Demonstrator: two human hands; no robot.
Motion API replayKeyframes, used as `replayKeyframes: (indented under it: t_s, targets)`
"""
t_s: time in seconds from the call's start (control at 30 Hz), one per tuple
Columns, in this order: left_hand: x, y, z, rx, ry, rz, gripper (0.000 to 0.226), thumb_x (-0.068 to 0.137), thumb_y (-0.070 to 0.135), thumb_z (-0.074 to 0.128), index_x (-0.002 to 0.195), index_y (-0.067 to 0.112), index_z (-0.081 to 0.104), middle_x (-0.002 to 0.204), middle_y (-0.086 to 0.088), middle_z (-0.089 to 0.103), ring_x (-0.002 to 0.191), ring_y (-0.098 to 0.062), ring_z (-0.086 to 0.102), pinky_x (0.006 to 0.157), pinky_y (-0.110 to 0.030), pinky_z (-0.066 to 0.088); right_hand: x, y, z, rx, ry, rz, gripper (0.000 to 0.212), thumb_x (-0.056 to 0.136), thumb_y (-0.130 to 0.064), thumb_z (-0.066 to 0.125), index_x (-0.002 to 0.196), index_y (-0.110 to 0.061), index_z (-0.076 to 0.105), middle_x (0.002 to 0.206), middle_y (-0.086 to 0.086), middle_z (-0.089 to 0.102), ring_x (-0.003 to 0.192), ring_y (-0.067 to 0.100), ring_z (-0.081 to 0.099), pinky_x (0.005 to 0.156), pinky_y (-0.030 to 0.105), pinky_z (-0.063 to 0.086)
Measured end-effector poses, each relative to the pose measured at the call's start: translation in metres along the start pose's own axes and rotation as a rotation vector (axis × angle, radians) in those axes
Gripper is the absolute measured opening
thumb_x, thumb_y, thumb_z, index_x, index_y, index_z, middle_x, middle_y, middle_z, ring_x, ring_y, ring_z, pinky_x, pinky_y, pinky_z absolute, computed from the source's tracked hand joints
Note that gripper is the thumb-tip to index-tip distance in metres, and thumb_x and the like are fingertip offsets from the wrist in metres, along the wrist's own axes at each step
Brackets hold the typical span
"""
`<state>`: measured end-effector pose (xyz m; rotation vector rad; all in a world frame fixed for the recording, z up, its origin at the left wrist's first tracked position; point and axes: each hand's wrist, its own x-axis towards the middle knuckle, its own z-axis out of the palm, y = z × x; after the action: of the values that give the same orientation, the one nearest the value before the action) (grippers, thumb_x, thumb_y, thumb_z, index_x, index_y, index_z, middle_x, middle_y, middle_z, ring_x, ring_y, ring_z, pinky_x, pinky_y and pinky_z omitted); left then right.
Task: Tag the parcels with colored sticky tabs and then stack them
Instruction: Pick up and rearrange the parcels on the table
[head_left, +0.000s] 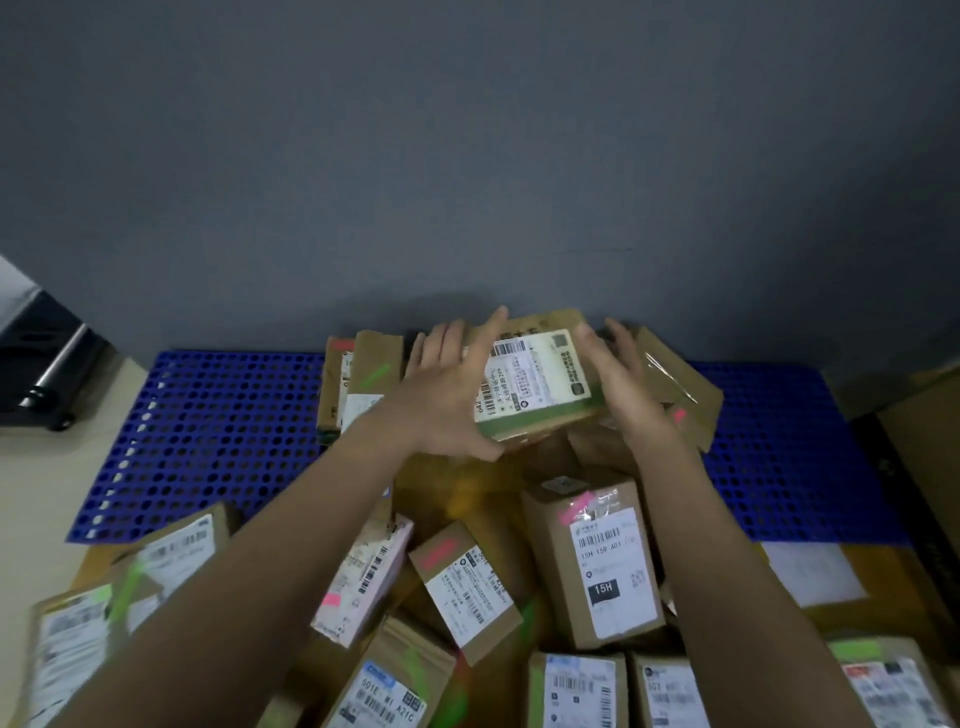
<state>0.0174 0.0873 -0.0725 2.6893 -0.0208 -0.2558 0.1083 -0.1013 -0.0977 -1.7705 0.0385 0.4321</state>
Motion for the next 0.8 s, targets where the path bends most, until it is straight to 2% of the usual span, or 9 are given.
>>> replayKeyframes:
  t_s: [0.07,0.17,0.3,0.4,0.47,0.53,0.6,0.67,0.8]
  targets:
    - [-0.008,-0.005,-0.016,-0.051,-0.021,0.120,0.136,0.059,0.045,0.082,0.144,0.038,-0.023,0.148,-0.002,0.008,0.140,-0.021,-0.002,0.117,-0.051,0.006,-0.005,-0.008,-0.010,0.084,-0.194,0.095,0.097,0.067,-0.065,0.071,0.148,-0.028,0.030,0.132,-0.002,0.059,0.118,0.017,0.058,0.099,0.040,0.048]
    - [-0.017,-0.009,-0.022,0.021,-0.004,0.263,0.132,0.055,0.046,0.081,0.146,0.039,-0.015,0.142,0.001,0.013,0.137,-0.018,0.002,0.116,-0.053,0.003,-0.013,-0.008,-0.017,0.181,-0.416,0.155,0.069,0.077,-0.039,0.072,0.135,-0.011,0.047,0.105,0.007,0.072,0.093,0.021,0.070,0.069,0.029,0.056]
    - [-0.032,-0.014,-0.023,0.056,0.066,0.227,0.136,0.062,0.050,0.082,0.143,0.036,-0.026,0.156,-0.001,-0.005,0.144,-0.021,-0.017,0.115,-0.051,-0.012,-0.025,0.003,-0.018,0.300,-0.328,0.146,0.086,0.065,-0.042,0.078,0.138,-0.013,0.045,0.121,0.014,0.065,0.105,0.027,0.066,0.076,0.036,0.056]
    - [-0.044,-0.009,-0.025,-0.396,0.268,-0.117,0.136,0.063,0.052,0.080,0.142,0.034,-0.030,0.158,0.001,-0.019,0.144,-0.019,-0.017,0.114,-0.048,-0.003,-0.041,0.015,-0.010,0.462,-0.229,0.063,0.093,0.059,-0.056,0.082,0.138,-0.022,0.047,0.128,0.011,0.062,0.120,0.031,0.057,0.098,0.053,0.047]
    - [-0.047,-0.004,-0.020,-0.897,0.202,-0.280,0.136,0.058,0.059,0.076,0.145,0.032,-0.025,0.160,0.000,-0.007,0.147,-0.022,0.003,0.115,-0.048,0.013,-0.057,0.020,0.004,0.584,-0.191,-0.016,0.091,0.065,-0.051,0.082,0.141,-0.024,0.042,0.133,0.011,0.058,0.123,0.032,0.054,0.094,0.055,0.049]
    - [-0.050,0.003,-0.008,-1.245,0.012,-0.279,0.142,0.048,0.072,0.076,0.148,0.036,-0.017,0.159,0.002,0.014,0.144,-0.022,0.022,0.112,-0.054,0.025,-0.074,0.024,0.022,0.697,-0.183,-0.055,0.093,0.066,-0.042,0.084,0.143,-0.022,0.035,0.136,0.013,0.055,0.124,0.032,0.054,0.093,0.057,0.049]
    - [-0.052,0.010,0.000,-1.329,0.004,-0.219,0.132,0.047,0.069,0.081,0.149,0.040,0.002,0.148,0.008,0.041,0.133,-0.018,0.043,0.106,-0.057,0.036,-0.091,0.025,0.037,0.761,-0.202,-0.060,0.097,0.065,-0.040,0.085,0.144,-0.020,0.033,0.138,0.014,0.052,0.126,0.033,0.051,0.097,0.059,0.045]
    - [-0.053,0.013,0.001,-1.349,0.104,-0.176,0.107,0.058,0.053,0.084,0.145,0.035,0.024,0.132,0.009,0.058,0.114,-0.013,0.060,0.097,-0.046,0.048,-0.104,0.023,0.041,0.737,-0.180,-0.052,0.103,0.056,-0.047,0.088,0.139,-0.016,0.037,0.134,0.014,0.055,0.124,0.031,0.053,0.099,0.053,0.046]
    - [-0.059,0.004,-0.007,-1.297,0.123,-0.105,0.085,0.067,0.033,0.082,0.138,0.033,0.036,0.123,0.006,0.063,0.106,-0.015,0.065,0.086,-0.035,0.054,-0.115,0.018,0.030,0.518,-0.121,-0.107,0.096,0.044,-0.062,0.087,0.120,-0.020,0.047,0.125,0.008,0.062,0.107,0.021,0.065,0.089,0.042,0.054]
